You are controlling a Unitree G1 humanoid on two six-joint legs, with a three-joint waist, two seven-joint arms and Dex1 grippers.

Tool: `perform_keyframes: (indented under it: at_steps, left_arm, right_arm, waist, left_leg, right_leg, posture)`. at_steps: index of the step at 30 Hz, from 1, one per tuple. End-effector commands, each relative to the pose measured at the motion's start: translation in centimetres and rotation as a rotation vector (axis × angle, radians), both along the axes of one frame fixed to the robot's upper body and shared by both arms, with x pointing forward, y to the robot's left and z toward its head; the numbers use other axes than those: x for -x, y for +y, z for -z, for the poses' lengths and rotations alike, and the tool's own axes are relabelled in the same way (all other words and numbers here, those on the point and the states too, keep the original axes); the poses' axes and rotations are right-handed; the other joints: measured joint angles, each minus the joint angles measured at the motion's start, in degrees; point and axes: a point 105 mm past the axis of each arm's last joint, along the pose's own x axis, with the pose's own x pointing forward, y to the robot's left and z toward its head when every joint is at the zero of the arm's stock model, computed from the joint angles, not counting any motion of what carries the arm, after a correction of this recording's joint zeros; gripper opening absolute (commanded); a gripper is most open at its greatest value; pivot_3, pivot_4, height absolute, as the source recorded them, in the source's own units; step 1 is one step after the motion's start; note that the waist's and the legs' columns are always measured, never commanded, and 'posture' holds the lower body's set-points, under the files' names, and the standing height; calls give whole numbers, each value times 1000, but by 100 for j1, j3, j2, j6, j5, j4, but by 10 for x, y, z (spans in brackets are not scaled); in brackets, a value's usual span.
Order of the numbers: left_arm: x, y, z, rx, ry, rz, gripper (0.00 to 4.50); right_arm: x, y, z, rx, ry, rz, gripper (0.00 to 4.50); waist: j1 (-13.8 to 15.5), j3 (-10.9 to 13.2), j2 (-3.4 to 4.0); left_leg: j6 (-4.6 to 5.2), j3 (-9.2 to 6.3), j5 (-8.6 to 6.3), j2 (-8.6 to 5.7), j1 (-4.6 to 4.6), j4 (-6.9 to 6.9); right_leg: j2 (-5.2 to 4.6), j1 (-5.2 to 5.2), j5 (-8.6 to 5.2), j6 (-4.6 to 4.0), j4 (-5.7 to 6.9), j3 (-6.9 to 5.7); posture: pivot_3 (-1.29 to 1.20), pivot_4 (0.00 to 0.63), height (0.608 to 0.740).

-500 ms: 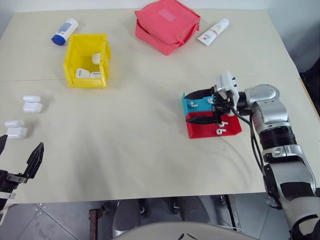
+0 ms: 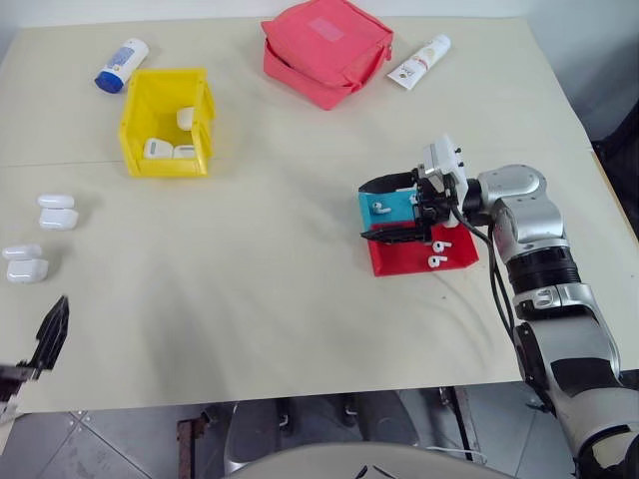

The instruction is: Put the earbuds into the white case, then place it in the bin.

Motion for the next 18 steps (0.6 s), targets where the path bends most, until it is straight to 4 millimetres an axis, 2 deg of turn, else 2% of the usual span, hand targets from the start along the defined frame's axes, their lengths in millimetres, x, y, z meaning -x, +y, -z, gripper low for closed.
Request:
perform_keyframes:
  at_steps: [1,6,9,14,18]
  left_arm:
    - [23,2,-5,-16,24,-62,4460]
    - [53,10,-7,-9,16,-178,4460]
    - [62,19,-9,-53,31,-229,4460]
    - [64,43,-16,-74,44,-318,4460]
    - [51,66,-16,-24,98,-373,4460]
  right_arm:
    - [-2,3,-11,-29,-24,-29,4500]
    - [-6,11,-15,-35,-20,-62,4500]
    - [-6,16,-16,-27,-19,-94,4500]
    - [-9,26,-18,-36,-23,-115,4500]
    - [-7,34,-16,-35,-17,-144,4500]
  waist:
    - [-23,0,-1]
    - [-40,-2,-3]
    - [-48,-2,-3]
    - [-58,-2,-3]
    - [-51,-2,-3]
  left_leg:
    - [0,0,0,0,0,-1]
    - [1,-12,0,-2,2,0]
    - [0,-15,0,-2,3,0]
    - [0,-20,0,-2,4,0]
    - [0,-27,0,-2,4,0]
  right_leg:
    - [0,1,0,0,-1,1]
    - [0,17,0,-1,-12,-9]
    - [0,20,-1,-1,-14,-12]
    - [0,25,-2,-3,-16,-17]
    - [-2,29,-2,-4,-14,-22]
  posture:
    - [0,150,740]
    - [0,150,740]
    - [0,150,740]
    - [0,150,740]
    - [0,150,740]
